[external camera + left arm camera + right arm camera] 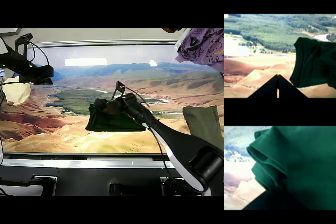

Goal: Fold the clothes and pants, and hang the long-sleeved shirts on hangers.

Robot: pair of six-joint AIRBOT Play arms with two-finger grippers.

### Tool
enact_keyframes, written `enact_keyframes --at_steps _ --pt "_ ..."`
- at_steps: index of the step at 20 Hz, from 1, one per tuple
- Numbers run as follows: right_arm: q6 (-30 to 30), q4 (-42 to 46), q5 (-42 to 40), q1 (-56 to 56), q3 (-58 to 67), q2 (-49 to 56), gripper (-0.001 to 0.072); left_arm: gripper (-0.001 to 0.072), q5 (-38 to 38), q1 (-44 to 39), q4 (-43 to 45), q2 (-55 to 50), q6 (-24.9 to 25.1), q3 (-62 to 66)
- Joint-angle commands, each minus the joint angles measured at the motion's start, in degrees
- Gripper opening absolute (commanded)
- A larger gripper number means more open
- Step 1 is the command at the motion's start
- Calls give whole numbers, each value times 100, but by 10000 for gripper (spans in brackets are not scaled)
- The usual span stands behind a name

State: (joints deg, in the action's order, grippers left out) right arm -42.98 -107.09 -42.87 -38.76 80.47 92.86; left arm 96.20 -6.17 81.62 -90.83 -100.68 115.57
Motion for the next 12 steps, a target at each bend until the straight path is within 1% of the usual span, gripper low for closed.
enact_keyframes --at_steps 1,2,3,4,5,7,9,11,12 --pt "-304 -380 295 -149 4 168 195 23 87 7 7 9 -2 2" --pt "-632 -612 234 -155 7 131 220 24 85 7 7 9 -2 2" --pt "-922 -769 72 -153 7 55 290 24 83 7 9 7 -2 2" --pt "-1069 -776 -127 -111 7 -57 391 24 81 7 9 7 -2 2" --pt "-1226 -767 -387 -24 7 -205 438 24 81 7 7 7 -2 2" --pt "-1593 -772 -979 337 9 -560 440 24 81 7 7 7 -4 2" --pt "-2002 -774 -1563 933 31 -944 454 24 59 7 9 7 -4 2" --pt "-2664 -774 -2190 1814 28 -1366 463 24 33 7 9 9 -4 2" --pt "-3025 -772 -2509 2295 28 -1532 493 24 24 9 9 9 -4 2"
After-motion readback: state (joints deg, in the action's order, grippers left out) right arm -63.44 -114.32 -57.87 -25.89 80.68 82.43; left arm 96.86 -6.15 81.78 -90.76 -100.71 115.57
